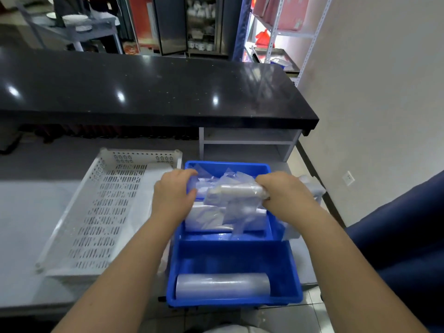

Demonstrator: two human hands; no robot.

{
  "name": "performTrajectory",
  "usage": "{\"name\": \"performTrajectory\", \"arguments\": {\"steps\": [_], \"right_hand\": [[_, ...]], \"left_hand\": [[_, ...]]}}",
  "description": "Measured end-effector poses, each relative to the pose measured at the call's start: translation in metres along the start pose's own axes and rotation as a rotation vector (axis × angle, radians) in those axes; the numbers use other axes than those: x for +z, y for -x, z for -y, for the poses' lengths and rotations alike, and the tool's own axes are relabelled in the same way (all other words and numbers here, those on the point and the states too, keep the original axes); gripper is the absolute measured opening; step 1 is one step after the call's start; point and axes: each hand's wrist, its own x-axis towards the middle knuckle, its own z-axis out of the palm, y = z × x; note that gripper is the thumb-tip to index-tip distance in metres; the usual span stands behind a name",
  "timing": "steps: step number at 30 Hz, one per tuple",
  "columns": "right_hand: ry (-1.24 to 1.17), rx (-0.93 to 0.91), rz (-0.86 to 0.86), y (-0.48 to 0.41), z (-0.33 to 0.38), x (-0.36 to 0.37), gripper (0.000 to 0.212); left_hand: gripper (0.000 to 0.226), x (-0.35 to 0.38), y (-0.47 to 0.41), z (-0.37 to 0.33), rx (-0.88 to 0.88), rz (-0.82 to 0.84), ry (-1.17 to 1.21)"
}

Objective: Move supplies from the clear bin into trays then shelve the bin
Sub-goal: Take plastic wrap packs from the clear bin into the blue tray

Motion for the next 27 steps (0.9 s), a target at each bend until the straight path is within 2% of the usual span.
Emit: {"name": "performTrajectory", "arguments": {"steps": [2, 5, 9, 14, 16, 18, 20, 23, 27], "right_hand": [[0.014, -0.037, 0.060, -0.015, 0.015, 0.010, 0.015], [0.005, -0.046, 0.232, -0.038, 0.037, 0.038, 0.017], [-0.044, -0.062, 0.404, -0.049, 0.043, 0.085, 0.021], [-0.056, -0.144, 0.239, -0.038, 0.029, 0.107, 0.013], [-0.100, -0.167, 0.175, -0.032, 0.015, 0.101, 0.025], [-0.190, -0.133, 0.101, -0.021, -0.007, 0.098, 0.048], [-0.186, -0.058, 0.116, -0.009, -0.029, 0.098, 0.065], [-0.038, -0.003, 0.200, -0.004, -0.036, 0.108, 0.058], [-0.045, -0.016, 0.109, -0.010, -0.026, 0.123, 0.042]], "left_hand": [[0.033, -0.023, -0.004, 0.009, -0.035, -0.077, 0.061], [0.025, -0.038, -0.003, 0.012, -0.055, -0.099, 0.151], [0.033, -0.018, 0.015, -0.003, -0.011, 0.035, 0.098], [0.052, 0.033, 0.034, -0.021, 0.093, 0.334, -0.162], [0.053, 0.045, 0.034, -0.020, 0.088, 0.378, -0.213], [0.054, 0.051, 0.033, -0.016, 0.068, 0.407, -0.228], [0.049, 0.056, 0.033, -0.013, 0.066, 0.416, -0.229], [0.039, 0.063, 0.034, -0.014, 0.051, 0.392, -0.230], [0.031, 0.071, 0.033, -0.021, 0.039, 0.389, -0.297]]}}
